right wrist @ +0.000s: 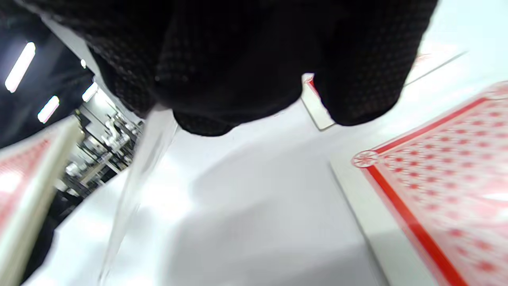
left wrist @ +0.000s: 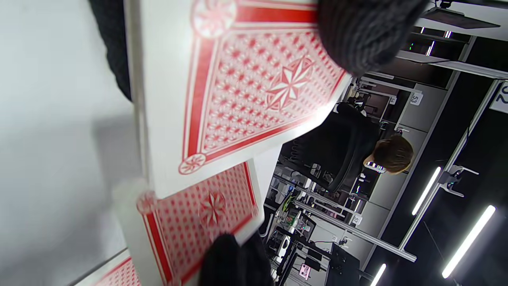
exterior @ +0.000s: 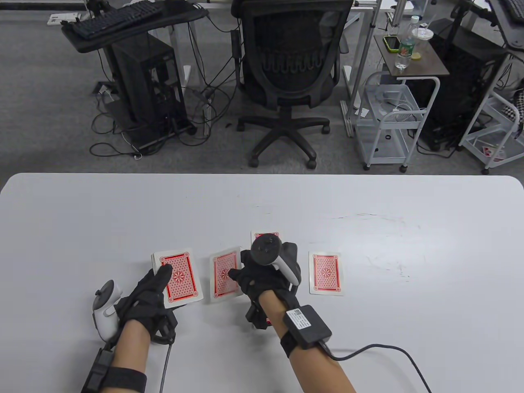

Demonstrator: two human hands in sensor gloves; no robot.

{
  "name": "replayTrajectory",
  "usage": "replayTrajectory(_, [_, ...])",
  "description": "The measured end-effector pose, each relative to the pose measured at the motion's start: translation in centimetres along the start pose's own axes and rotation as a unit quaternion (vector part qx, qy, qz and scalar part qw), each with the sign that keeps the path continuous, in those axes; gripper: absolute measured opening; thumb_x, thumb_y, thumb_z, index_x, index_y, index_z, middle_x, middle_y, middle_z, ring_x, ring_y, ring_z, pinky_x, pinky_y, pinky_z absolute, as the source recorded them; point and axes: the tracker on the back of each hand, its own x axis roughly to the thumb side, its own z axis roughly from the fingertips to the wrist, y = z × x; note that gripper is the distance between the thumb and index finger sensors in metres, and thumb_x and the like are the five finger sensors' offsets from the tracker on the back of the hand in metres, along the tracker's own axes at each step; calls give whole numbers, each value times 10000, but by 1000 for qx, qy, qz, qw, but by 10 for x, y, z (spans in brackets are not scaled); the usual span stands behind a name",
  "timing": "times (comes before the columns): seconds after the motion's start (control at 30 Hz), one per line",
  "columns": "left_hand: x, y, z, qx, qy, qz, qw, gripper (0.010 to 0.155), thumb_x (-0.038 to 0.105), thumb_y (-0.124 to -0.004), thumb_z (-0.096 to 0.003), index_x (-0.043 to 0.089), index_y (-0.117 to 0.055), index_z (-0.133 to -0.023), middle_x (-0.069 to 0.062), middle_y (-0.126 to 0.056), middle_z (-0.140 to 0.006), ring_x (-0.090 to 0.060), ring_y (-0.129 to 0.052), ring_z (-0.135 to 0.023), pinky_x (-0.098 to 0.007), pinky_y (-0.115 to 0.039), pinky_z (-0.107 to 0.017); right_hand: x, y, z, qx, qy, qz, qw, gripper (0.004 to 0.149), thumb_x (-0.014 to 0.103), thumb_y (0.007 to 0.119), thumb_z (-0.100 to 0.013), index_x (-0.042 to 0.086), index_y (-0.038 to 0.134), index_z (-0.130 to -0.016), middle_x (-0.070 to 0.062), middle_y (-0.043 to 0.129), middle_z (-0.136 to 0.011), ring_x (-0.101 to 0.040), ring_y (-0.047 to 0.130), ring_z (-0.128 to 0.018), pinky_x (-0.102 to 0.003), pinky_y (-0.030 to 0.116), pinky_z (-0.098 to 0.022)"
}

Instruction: Four-player card dealing with fan arrangement

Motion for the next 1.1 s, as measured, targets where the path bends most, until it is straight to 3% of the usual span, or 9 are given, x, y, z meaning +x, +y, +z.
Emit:
replayTrajectory(0.07, [-1,0,0,0,2,0,1000,547,507,-791,-535,286,-631,-1009,44,-844,-960,-284,-997,-775,-443,-907,-500,13,11,-10,5,18,75,997,749,379,879,-493,-38,544,-1018,-4,901,-642,-80,988,-206,-484,815,-409])
replayTrajectory(0.2, [-1,0,-1,-4,3,5,1000,546,506,-793,-535,285,-634,-1008,41,-846,-958,-285,-999,-771,-443,-908,-497,28,30,-22,-12,44,238,970,780,444,883,-483,-36,569,-1012,37,928,-578,-49,978,-162,-460,833,-391])
replayTrajectory(0.37, [-1,-1,-3,-11,-1,5,1000,546,507,-794,-534,285,-635,-1007,43,-849,-955,-284,-1001,-769,-441,-910,-495,28,41,-26,-14,59,287,956,770,486,870,-481,-13,605,-1004,42,935,-580,-47,976,-171,-455,832,-393])
replayTrajectory(0.47, [-2,-3,-3,-14,-4,6,1000,546,506,-796,-533,283,-638,-1005,42,-851,-952,-282,-1004,-764,-440,-913,-491,27,28,-20,-16,46,237,970,742,505,830,-505,16,606,-1015,18,920,-632,-74,993,-231,-476,812,-424])
replayTrajectory(0.63, [-3,-15,-3,-39,-20,21,999,542,507,-801,-527,285,-648,-997,46,-860,-943,-277,-1011,-756,-441,-915,-483,27,-7,2,-25,-9,21,999,650,514,727,-564,49,637,-1008,-59,875,-740,-127,1008,-346,-509,776,-465])
replayTrajectory(0.7, [-4,-23,-2,-51,-30,27,998,539,508,-804,-525,287,-654,-993,50,-865,-937,-275,-1013,-751,-440,-914,-482,28,-9,10,3,-66,-53,996,674,541,726,-553,54,636,-1011,-81,838,-765,-140,988,-366,-527,759,-476])
replayTrajectory(0.83, [-8,-40,2,-74,-44,22,996,534,513,-815,-516,296,-667,-982,62,-876,-925,-265,-1022,-740,-434,-920,-475,29,-2,24,22,-131,-85,987,683,533,820,-501,88,634,-984,-40,815,-767,-191,993,-439,-563,739,-502])
replayTrajectory(0.93, [-13,-49,6,-67,-48,31,996,525,518,-831,-506,321,-682,-969,72,-884,-916,-263,-1025,-735,-436,-920,-473,22,-2,32,-14,-121,-114,986,622,444,894,-463,76,700,-924,-6,869,-682,-169,1028,-373,-547,774,-477])
replayTrajectory(1.1, [-19,-56,6,-96,-41,42,994,531,514,-832,-500,327,-678,-973,72,-873,-927,-270,-1016,-750,-440,-918,-481,-1,-7,32,-2,-113,-192,975,636,388,926,-438,48,721,-936,16,941,-615,-173,1074,-348,-523,795,-471])
